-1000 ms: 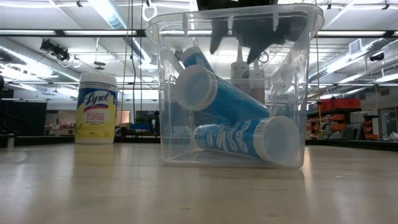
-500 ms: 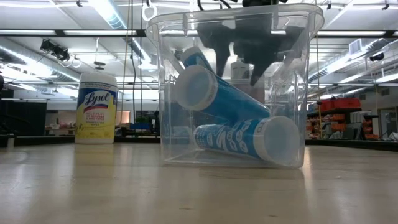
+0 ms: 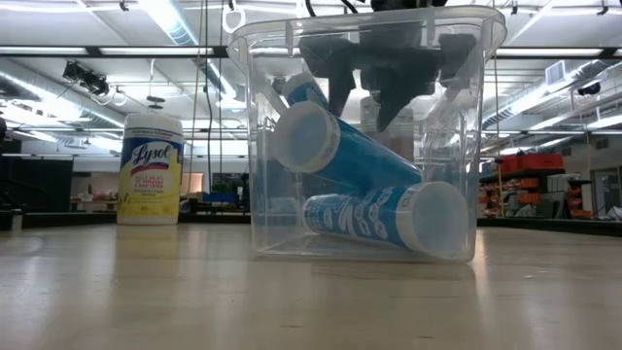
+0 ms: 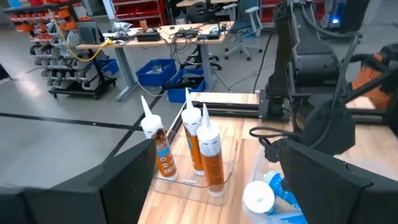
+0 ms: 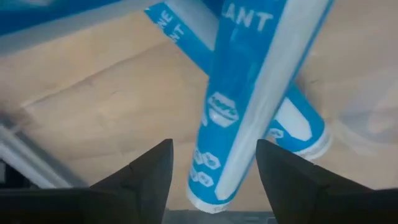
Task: Sort silicone sealant tubes
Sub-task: Adjust the blue sealants in the bottom transparent bin
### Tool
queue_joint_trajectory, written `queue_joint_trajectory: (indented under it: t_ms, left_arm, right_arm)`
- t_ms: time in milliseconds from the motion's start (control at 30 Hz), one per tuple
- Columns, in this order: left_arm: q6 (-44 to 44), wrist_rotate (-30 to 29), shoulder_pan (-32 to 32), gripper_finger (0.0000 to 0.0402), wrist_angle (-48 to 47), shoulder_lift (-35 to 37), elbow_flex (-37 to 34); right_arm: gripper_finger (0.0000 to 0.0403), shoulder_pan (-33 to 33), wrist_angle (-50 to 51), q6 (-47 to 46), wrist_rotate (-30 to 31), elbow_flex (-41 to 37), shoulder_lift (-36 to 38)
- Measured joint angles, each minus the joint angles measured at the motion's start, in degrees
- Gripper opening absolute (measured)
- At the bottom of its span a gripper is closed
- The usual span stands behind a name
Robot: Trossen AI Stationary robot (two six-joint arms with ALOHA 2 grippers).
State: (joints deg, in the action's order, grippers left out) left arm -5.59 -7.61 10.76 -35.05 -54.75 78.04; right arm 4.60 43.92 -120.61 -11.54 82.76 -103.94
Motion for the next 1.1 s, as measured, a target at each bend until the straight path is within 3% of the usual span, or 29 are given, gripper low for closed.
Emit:
queue_joint_trajectory:
  t_ms: [233,533,633,867,1100]
  left_arm:
    - [-1.13,0.0,0.0,0.0342,-0.83,0.01,0.0]
    - [-1.16,0.0,0.0,0.0342,-1.02,0.01,0.0]
    - [-1.16,0.01,0.0,0.0342,-1.07,0.01,0.0]
    - [-2.23,0.0,0.0,0.0342,-1.26,0.04,0.0]
    - [-3.01,0.0,0.0,0.0342,-1.46,0.04,0.0]
  right_arm:
    - [0.0248,0.38,1.99,1.54,-1.03,0.0,0.0]
    - [0.0373,0.17,3.93,1.93,0.33,0.04,0.09]
    - [0.0395,0.15,3.84,1.1,-0.35,0.04,-0.67]
    - [0.0376,0.27,4.79,2.25,-3.21,0.28,-3.6]
    - [0.0341,0.25,7.48,3.78,-2.22,0.24,-5.05]
